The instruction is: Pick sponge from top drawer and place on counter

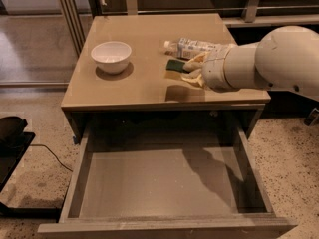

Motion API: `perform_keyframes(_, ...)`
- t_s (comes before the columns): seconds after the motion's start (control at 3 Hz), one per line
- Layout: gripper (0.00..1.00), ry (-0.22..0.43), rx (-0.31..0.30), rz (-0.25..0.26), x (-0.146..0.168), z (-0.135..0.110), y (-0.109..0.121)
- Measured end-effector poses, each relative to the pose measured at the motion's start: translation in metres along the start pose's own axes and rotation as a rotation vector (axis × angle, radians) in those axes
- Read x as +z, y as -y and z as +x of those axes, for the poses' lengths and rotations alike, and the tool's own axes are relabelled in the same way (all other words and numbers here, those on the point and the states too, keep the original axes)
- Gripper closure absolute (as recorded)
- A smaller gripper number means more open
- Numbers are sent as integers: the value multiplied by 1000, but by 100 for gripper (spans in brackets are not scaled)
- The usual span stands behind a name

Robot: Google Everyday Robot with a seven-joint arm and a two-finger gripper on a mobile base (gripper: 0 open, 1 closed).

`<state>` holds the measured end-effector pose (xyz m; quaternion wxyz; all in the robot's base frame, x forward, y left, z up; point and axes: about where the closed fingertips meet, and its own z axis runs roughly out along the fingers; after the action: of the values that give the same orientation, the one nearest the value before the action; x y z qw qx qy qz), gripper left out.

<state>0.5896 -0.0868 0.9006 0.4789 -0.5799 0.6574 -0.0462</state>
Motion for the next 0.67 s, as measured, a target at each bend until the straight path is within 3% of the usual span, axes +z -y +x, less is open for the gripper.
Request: perform_keyframes(0.67, 100, 40, 28, -39, 44, 18, -5)
